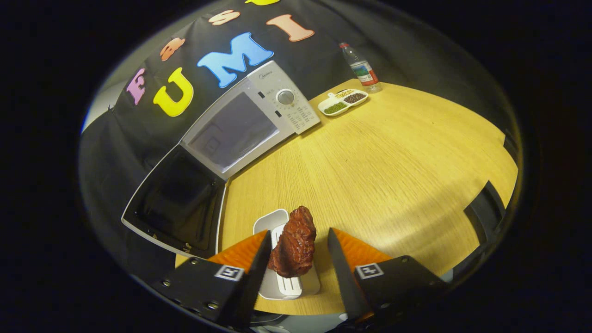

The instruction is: Open the microwave, put the food inside, and close the microwave door.

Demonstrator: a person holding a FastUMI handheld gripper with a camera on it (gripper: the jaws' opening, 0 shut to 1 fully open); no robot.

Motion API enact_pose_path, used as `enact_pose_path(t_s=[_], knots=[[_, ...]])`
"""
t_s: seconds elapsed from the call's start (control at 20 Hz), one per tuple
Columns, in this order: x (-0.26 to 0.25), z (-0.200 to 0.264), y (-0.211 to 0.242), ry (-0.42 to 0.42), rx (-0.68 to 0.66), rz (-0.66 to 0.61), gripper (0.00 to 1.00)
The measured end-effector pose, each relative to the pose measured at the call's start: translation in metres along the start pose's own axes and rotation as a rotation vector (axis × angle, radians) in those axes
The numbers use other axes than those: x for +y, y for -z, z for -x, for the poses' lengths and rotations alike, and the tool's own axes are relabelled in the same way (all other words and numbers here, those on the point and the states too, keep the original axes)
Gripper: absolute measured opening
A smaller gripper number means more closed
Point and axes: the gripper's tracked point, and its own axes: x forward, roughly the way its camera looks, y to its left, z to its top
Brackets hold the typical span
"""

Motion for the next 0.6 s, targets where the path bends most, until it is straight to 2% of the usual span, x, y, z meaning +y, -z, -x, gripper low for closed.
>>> enact_pose_path(t_s=[0.05,0.1,0.2,0.35,0.4,0.45,0.6], knots=[[0.001,0.001,-0.001,-0.013,0.002,-0.023,0.59],[0.003,0.0,0.001,-0.027,0.015,-0.043,0.52],[0.006,0.003,0.003,-0.039,0.028,-0.057,0.52],[0.02,0.005,-0.005,-0.081,0.032,-0.094,0.2],[0.027,0.004,-0.004,-0.092,0.028,-0.096,0.19],[0.024,0.009,-0.008,-0.081,0.024,-0.08,0.07],[0.036,0.008,-0.007,-0.088,0.043,-0.02,0.07]])
